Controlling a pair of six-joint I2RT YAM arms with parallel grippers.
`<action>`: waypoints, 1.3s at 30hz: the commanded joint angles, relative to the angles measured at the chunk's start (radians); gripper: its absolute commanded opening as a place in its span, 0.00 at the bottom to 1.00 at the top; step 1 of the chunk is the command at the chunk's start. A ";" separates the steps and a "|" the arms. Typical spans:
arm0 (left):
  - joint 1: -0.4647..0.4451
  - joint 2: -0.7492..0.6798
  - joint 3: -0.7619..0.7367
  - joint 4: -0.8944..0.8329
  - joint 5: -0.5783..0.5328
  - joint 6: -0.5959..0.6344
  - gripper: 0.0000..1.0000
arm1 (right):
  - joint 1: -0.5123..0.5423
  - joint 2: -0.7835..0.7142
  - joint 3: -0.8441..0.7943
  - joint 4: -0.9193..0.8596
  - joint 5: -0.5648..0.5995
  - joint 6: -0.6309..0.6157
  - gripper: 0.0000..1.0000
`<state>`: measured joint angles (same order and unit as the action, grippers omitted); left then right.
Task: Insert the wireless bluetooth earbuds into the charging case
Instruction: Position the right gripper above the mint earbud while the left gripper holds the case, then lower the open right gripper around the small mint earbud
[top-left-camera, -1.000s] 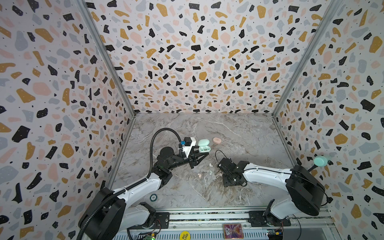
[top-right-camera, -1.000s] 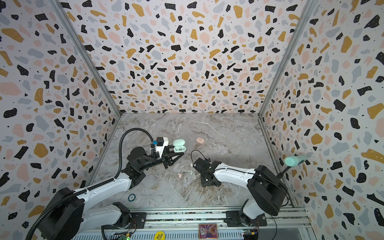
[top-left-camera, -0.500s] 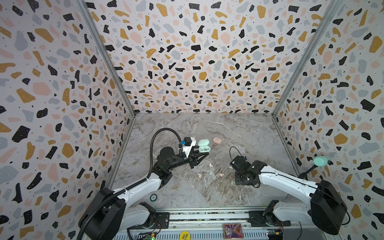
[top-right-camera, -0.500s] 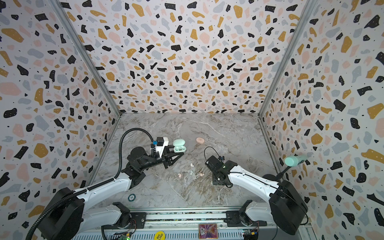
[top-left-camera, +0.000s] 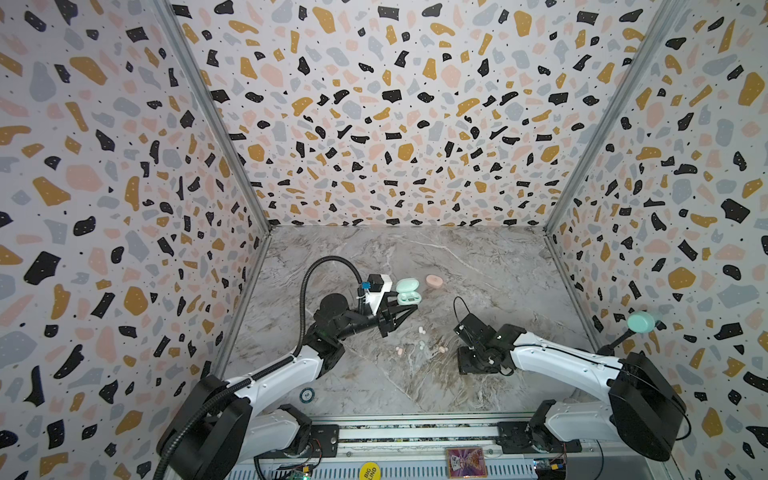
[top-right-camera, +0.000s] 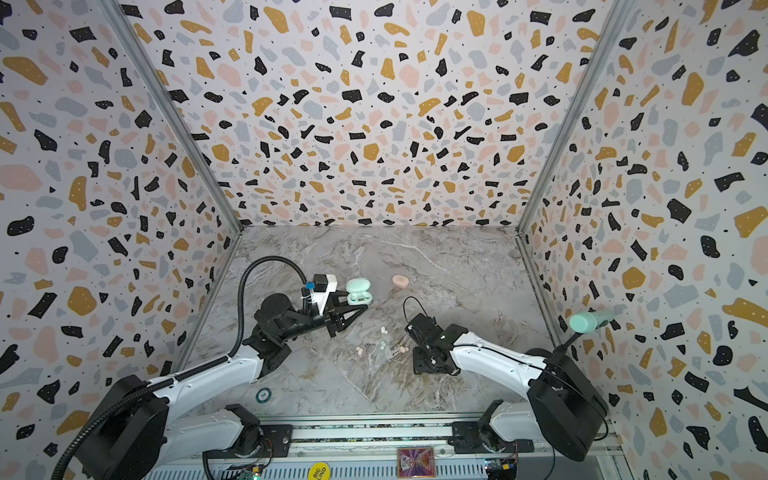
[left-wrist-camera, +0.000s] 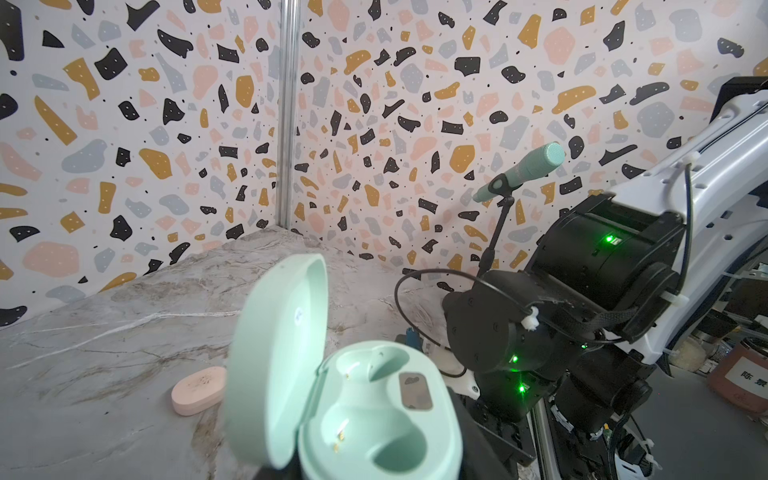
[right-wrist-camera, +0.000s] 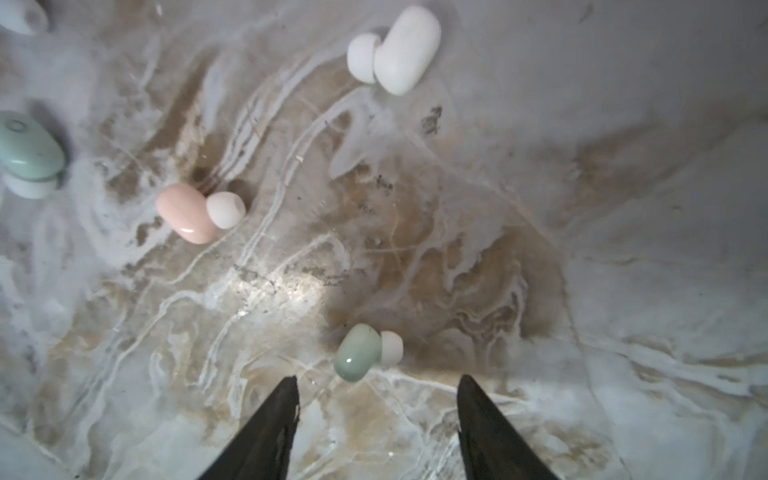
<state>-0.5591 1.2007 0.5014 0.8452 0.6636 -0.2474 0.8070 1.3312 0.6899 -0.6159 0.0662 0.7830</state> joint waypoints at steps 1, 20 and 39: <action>0.005 -0.006 -0.001 0.052 0.010 0.006 0.22 | 0.024 0.056 0.055 -0.043 0.064 -0.015 0.63; 0.005 -0.003 -0.001 0.060 0.011 -0.001 0.22 | -0.023 0.033 0.083 -0.241 0.278 -0.027 0.62; 0.005 0.004 0.000 0.067 0.016 -0.007 0.22 | -0.074 -0.095 0.010 -0.091 0.003 0.054 0.63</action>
<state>-0.5579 1.2030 0.5014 0.8471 0.6651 -0.2512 0.7368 1.2572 0.7311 -0.7399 0.1680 0.7921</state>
